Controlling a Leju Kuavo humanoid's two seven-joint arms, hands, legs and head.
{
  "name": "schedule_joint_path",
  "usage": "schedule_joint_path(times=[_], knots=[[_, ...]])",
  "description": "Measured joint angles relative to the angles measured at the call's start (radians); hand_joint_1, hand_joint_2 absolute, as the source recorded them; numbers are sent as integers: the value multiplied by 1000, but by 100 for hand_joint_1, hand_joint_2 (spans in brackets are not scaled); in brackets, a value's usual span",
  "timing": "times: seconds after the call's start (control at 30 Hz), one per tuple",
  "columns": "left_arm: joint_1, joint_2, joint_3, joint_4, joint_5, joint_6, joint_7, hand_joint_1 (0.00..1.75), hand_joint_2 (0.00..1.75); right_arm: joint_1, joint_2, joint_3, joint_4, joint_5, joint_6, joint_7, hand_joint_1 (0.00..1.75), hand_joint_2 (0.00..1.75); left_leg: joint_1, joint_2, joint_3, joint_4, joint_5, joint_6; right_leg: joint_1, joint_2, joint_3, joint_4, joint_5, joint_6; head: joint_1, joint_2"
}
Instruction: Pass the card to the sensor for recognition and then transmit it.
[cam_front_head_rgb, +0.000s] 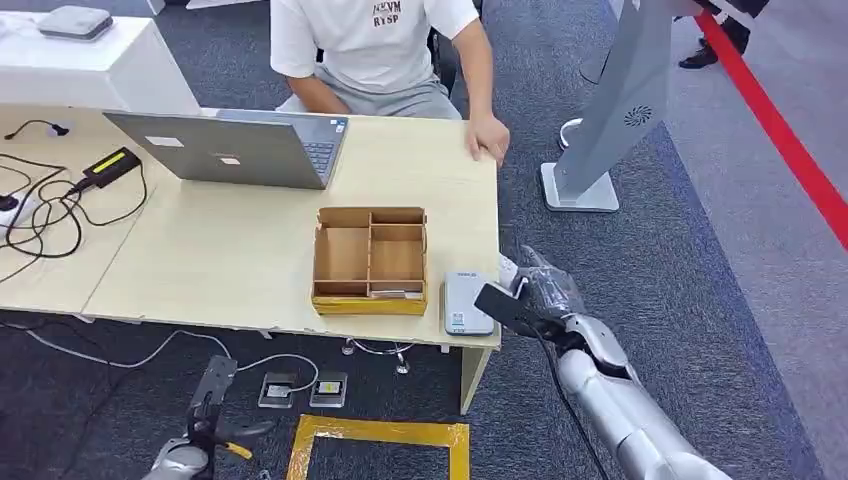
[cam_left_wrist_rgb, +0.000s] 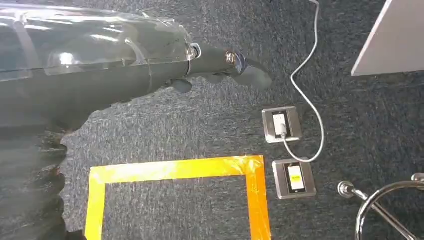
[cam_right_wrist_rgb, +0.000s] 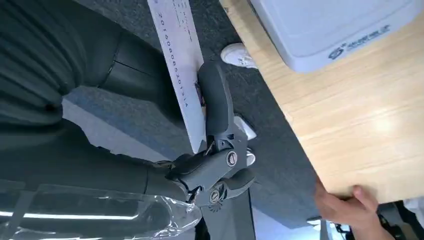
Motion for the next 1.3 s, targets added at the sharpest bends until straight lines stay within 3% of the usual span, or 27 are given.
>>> schedule_joint_path(times=[0.87, 1.3], knots=[[-49, -10, -24, 6, -44, -27, 18, 0, 175, 0, 18, 0, 93, 6, -21, 46, 175, 175, 0, 1, 0, 0, 0, 0, 0, 1, 0, 0, 0, 0, 0, 0], [-49, -10, -24, 7, -64, -23, 18, 0, 175, -33, 35, -2, 92, -8, -21, -10, 175, 175, 0, 1, 0, 0, 0, 0, 0, 1, 0, 0, 0, 0, 0, 0]])
